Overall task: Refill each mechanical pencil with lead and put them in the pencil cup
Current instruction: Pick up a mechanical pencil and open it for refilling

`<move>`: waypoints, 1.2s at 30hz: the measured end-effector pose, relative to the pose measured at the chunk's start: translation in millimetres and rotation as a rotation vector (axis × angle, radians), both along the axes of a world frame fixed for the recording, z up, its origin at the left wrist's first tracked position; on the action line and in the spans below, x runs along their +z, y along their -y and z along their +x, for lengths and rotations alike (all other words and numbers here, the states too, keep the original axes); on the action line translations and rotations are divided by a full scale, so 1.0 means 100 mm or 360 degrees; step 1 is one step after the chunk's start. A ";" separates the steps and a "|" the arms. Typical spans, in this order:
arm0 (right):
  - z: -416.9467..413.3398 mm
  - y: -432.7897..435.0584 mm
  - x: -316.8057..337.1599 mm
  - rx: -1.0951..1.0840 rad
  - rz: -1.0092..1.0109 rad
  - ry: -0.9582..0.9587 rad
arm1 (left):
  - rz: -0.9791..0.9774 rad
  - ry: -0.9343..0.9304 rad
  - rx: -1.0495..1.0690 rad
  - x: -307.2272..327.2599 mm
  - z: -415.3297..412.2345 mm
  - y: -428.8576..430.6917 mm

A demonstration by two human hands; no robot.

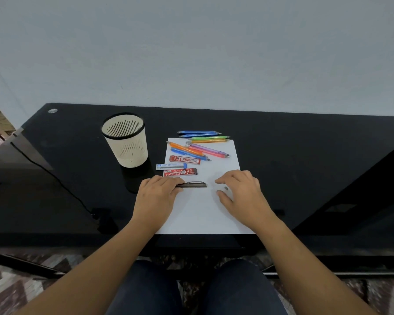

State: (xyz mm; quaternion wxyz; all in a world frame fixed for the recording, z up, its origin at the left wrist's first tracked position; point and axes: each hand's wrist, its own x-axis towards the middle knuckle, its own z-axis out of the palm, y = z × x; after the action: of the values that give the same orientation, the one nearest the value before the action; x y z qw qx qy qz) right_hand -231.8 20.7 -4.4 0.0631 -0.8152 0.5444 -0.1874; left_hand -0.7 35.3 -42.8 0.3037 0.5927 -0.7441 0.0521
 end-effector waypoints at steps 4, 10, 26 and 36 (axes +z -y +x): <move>0.14 -0.01 -0.01 0.0034 0.0008 -0.0039 | -0.0040 0.0026 -0.0043 0.01 0.00 -0.01; 0.25 -0.06 -0.03 0.0057 -0.0010 -0.0058 | -0.0234 0.0155 -0.0130 0.04 -0.03 -0.03; 0.18 -0.01 0.00 0.0097 0.0082 -0.0228 | 0.0070 0.0339 -0.0189 0.03 0.04 -0.02; 0.22 0.14 0.10 0.0057 0.0099 -0.0108 | 0.0327 0.0188 -0.0025 0.34 0.07 0.13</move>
State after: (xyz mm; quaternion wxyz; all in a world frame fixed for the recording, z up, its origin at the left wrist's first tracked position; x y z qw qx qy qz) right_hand -209.8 7.1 6.0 0.0733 -0.8283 0.5372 -0.1413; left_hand 5.8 21.9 -9.3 0.1973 0.6109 -0.7667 0.0079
